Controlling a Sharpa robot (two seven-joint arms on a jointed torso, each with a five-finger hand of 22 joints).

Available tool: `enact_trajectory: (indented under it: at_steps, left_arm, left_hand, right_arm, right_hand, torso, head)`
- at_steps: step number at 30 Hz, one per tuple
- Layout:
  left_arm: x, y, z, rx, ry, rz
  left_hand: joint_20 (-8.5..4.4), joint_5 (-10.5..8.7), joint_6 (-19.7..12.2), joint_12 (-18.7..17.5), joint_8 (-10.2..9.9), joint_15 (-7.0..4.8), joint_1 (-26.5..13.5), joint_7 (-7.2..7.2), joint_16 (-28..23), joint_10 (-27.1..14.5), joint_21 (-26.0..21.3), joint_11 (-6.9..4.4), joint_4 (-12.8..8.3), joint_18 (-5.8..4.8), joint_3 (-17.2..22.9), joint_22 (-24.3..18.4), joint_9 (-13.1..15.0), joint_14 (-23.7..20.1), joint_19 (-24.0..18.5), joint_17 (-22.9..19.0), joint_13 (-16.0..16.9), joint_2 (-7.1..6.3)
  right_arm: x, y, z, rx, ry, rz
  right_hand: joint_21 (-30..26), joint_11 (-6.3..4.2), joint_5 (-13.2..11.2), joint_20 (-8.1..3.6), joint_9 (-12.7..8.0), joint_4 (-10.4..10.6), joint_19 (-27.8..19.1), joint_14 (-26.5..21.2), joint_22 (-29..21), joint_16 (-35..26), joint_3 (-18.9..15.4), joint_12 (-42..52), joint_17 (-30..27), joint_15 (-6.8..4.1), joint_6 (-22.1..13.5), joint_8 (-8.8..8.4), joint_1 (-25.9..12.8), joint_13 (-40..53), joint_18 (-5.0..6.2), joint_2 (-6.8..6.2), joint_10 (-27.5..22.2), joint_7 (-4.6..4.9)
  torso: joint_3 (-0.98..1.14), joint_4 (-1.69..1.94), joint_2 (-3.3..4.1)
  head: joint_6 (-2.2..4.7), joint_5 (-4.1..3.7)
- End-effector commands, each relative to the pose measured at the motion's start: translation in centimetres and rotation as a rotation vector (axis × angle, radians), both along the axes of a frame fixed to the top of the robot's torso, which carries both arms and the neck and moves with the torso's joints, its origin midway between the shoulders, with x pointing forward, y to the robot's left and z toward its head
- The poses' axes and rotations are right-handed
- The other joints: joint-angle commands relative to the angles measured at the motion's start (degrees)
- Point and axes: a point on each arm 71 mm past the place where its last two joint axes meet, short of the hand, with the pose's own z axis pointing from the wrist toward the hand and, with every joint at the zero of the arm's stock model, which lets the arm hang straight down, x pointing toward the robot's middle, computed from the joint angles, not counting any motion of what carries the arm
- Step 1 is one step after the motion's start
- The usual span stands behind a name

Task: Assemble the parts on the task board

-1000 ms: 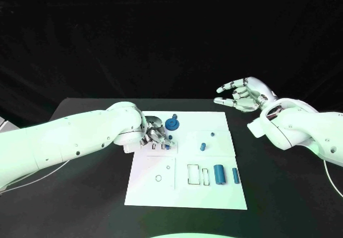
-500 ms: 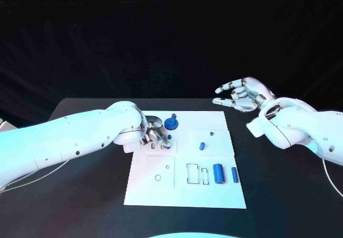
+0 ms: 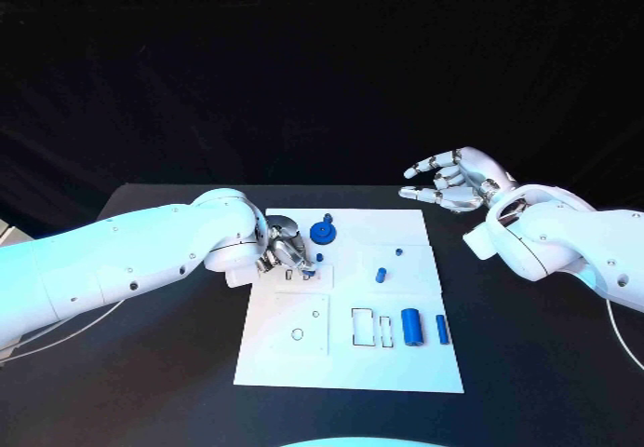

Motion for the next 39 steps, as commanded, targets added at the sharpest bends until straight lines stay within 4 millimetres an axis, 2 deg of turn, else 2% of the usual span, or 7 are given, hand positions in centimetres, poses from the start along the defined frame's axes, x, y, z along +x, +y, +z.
enact_trajectory:
  at_steps: [1,5,6,7,11,20,39]
  left_arm:
    - [-0.3,0.2,0.1,-0.065,0.036,0.041]
    - [-0.3,0.9,0.3,-0.069,0.028,0.060]
    - [-0.3,1.1,0.3,-0.065,0.020,0.062]
    - [-0.3,1.2,0.4,-0.054,0.001,0.064]
    - [-0.3,1.3,0.4,-0.023,-0.049,0.064]
    - [-0.4,0.9,0.1,0.034,-0.167,0.069]
    - [-1.6,-0.1,-1.2,0.039,-0.236,0.064]
  left_hand:
    - [-0.41,0.56,0.72,0.30,0.54,-0.61,-1.21,-0.35,0.32,0.67,0.19,-0.23,-10.53,-1.08,11.03,-0.14,4.65,5.71,-0.04,14.21,0.40,-0.21]
    - [-0.80,3.61,1.33,0.93,1.79,-1.04,-4.01,-0.82,0.87,1.65,0.19,-0.70,-12.39,-1.07,13.33,-0.10,5.83,6.06,0.03,15.09,0.90,-1.04]
    - [-0.90,5.04,1.53,0.91,2.09,-1.13,-4.65,-0.93,0.87,1.80,0.29,-0.84,-12.77,-1.12,13.65,0.15,6.06,6.06,0.22,15.09,0.77,-1.25]
    - [-1.11,7.47,1.92,0.59,2.66,-1.35,-5.86,-1.23,0.87,1.97,0.55,-1.08,-13.45,-1.25,14.08,0.77,6.49,6.06,0.68,15.09,0.10,-1.61]
    - [-1.38,10.05,2.43,0.89,3.32,-1.62,-7.15,-1.54,0.87,2.61,0.88,-1.39,-14.32,-1.41,14.57,1.56,6.91,6.06,1.23,15.09,0.35,-1.84]
    - [-1.57,11.37,2.94,1.41,3.73,-1.81,-7.75,-1.79,0.87,3.32,1.40,-1.63,-15.02,-1.67,15.06,2.79,7.10,6.06,2.07,15.09,0.95,-1.98]
    - [-1.79,11.65,3.29,1.94,4.09,-2.01,-8.29,-1.99,0.87,3.94,1.95,-1.83,-15.35,-1.94,15.78,4.08,7.20,6.06,2.95,15.09,1.50,-2.05]
  right_arm:
    - [0.0,0.1,-0.2,-0.014,0.012,0.020]
    - [0.0,0.0,-0.2,-0.017,0.016,0.021]
    - [0.0,0.0,-0.2,-0.017,0.016,0.021]
    - [0.0,0.0,-0.3,-0.018,0.017,0.021]
    - [0.0,0.0,-0.3,-0.019,0.020,0.022]
    - [-0.1,0.0,-0.4,-0.024,0.021,0.028]
    - [-0.1,0.0,-0.6,-0.032,0.028,0.040]
  right_hand:
    - [-0.20,-0.03,0.18,0.36,-0.09,-0.23,1.36,4.54,9.62,-0.37,-0.17,-0.23,9.95,0.10,-0.03,0.31,-0.06,4.49,1.09,0.65,-0.41,0.07]
    - [-0.20,-0.03,0.18,0.36,-0.09,-0.23,1.36,4.54,9.62,-0.37,-0.17,-0.23,9.95,0.10,-0.03,0.31,-0.06,4.49,1.09,0.65,-0.41,0.07]
    - [-0.20,-0.03,0.18,0.36,-0.09,-0.23,1.36,4.54,9.62,-0.37,-0.17,-0.23,9.95,0.10,-0.03,0.31,-0.06,4.49,1.09,0.65,-0.41,0.07]
    - [-0.20,-0.03,0.18,0.36,-0.09,-0.23,1.36,4.54,9.62,-0.37,-0.17,-0.23,9.95,0.10,-0.03,0.31,-0.06,4.49,1.09,0.65,-0.41,0.07]
    - [-0.33,-0.03,0.22,0.36,-0.10,-0.19,1.31,4.52,9.57,-0.42,-0.24,-0.31,9.87,0.09,-0.02,0.33,-0.08,4.40,1.11,0.67,-0.50,0.07]
    - [-0.39,-0.03,0.29,0.36,-0.11,-0.16,1.29,4.51,9.53,-0.44,-0.26,-0.35,9.82,0.09,-0.02,0.34,-0.12,4.36,1.13,0.72,-0.53,0.07]
    - [-0.35,-0.03,0.34,0.36,-0.11,-0.16,1.30,4.51,9.56,-0.44,-0.28,-0.34,9.83,0.09,-0.02,0.34,-0.13,4.37,1.12,0.74,-0.52,0.07]
  torso:
    - [-0.01,0.06,-0.03]
    - [0.04,0.12,-0.01]
    - [0.03,0.11,0.02]
    - [0.02,0.11,0.02]
    - [-0.02,0.15,0.03]
    - [-0.05,0.02,0.01]
    - [-0.04,-0.03,0.08]
  head:
    - [-0.04,0.02]
    - [-0.17,0.14]
    - [-0.22,0.15]
    - [-0.25,0.17]
    - [-0.56,0.46]
    - [-0.89,0.84]
    - [-1.14,0.94]
